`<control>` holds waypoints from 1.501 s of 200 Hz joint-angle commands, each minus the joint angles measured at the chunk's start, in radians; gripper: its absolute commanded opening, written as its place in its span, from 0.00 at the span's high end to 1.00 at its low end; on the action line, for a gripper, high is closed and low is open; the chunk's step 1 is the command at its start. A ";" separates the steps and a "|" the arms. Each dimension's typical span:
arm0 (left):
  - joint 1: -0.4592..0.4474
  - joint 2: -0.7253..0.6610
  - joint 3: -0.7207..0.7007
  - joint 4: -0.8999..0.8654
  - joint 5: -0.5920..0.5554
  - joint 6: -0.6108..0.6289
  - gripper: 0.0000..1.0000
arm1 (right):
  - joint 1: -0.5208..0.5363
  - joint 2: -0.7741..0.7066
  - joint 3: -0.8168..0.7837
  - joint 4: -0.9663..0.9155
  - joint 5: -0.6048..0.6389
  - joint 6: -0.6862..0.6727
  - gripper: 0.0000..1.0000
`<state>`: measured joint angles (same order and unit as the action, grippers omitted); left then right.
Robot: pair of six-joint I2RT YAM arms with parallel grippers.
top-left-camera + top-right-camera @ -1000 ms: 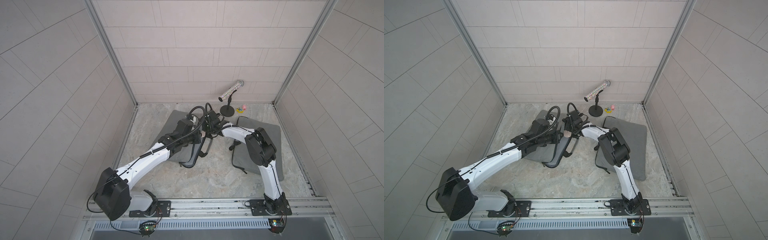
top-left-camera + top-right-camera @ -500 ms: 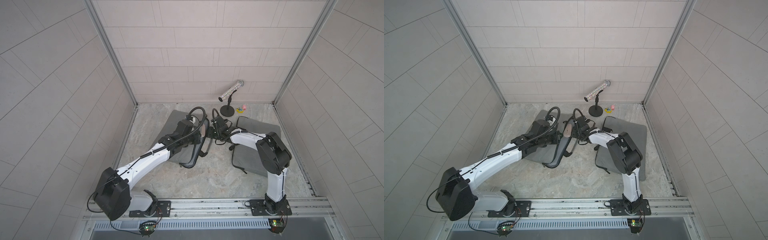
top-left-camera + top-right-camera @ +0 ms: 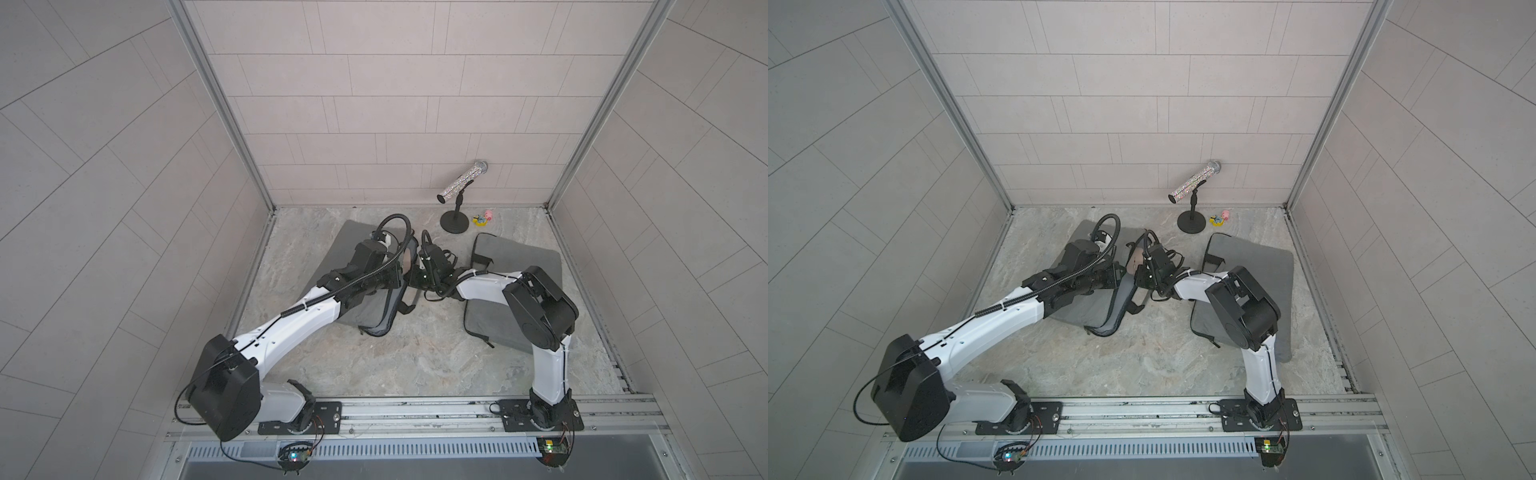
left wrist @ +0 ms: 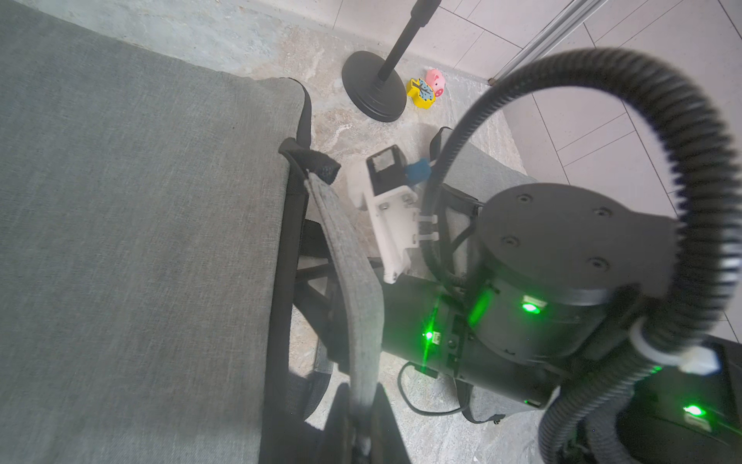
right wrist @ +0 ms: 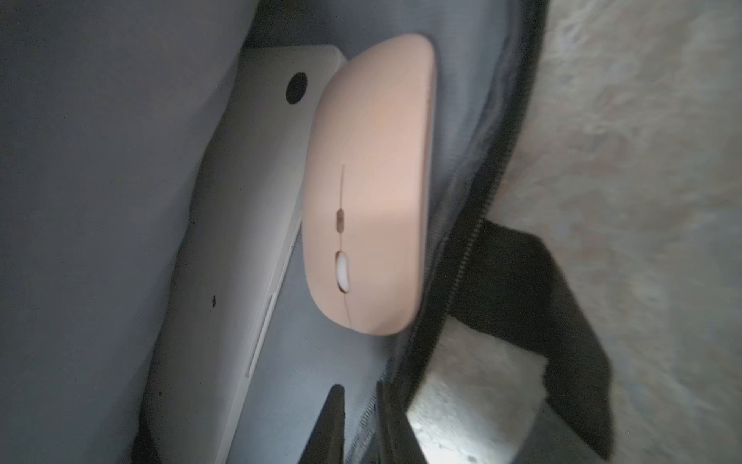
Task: Put the mouse into the laptop bag
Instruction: Place the mouse in the zippered laptop bag, then close the zippered laptop bag at the center of the board, then adjust the zippered laptop bag at the center of the board.
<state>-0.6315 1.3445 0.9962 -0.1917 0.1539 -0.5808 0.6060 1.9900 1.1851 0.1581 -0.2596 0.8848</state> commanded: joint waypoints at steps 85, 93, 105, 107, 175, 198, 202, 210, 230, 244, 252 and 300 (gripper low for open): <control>-0.010 -0.027 -0.010 0.063 0.023 -0.011 1.00 | -0.016 0.156 0.220 -0.050 0.085 0.008 0.82; -0.011 -0.029 -0.011 0.064 0.024 -0.012 1.00 | -0.016 0.155 0.229 -0.051 0.079 0.000 0.82; -0.010 -0.031 -0.011 0.064 0.024 -0.011 1.00 | -0.017 0.143 0.221 -0.032 0.052 -0.007 0.80; -0.010 -0.031 -0.011 0.062 0.025 -0.011 1.00 | -0.016 0.139 0.215 -0.025 0.047 -0.007 0.80; -0.010 -0.154 -0.132 0.144 -0.089 -0.027 0.16 | -0.044 -0.259 -0.276 0.085 0.057 -0.007 0.44; -0.007 -0.281 -0.264 0.238 -0.194 -0.099 0.09 | -0.056 -0.406 -0.413 0.077 0.068 0.002 0.34; -0.008 -0.305 -0.278 0.234 -0.223 -0.114 0.08 | -0.054 -0.430 -0.431 0.072 0.077 -0.003 0.31; -0.007 -0.350 -0.305 0.211 -0.261 -0.158 0.07 | -0.048 -0.476 -0.457 0.050 0.096 -0.011 0.28; -0.005 -0.453 -0.333 0.035 -0.376 -0.319 0.07 | -0.014 -0.572 -0.493 -0.029 0.155 -0.046 0.21; -0.005 -0.514 -0.348 -0.115 -0.438 -0.427 0.06 | 0.040 -0.609 -0.484 -0.086 0.207 -0.081 0.17; -0.006 -0.549 -0.378 -0.148 -0.449 -0.451 0.06 | 0.078 -0.610 -0.468 -0.111 0.233 -0.101 0.16; -0.001 -0.788 -0.595 -0.187 -0.418 -0.542 0.05 | 0.152 -0.413 -0.371 -0.099 0.223 -0.095 0.18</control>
<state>-0.6353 0.6376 0.4866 -0.3183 -0.2581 -1.0477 0.7479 1.4719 0.7757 0.0860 -0.0620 0.7982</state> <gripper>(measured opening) 0.945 0.826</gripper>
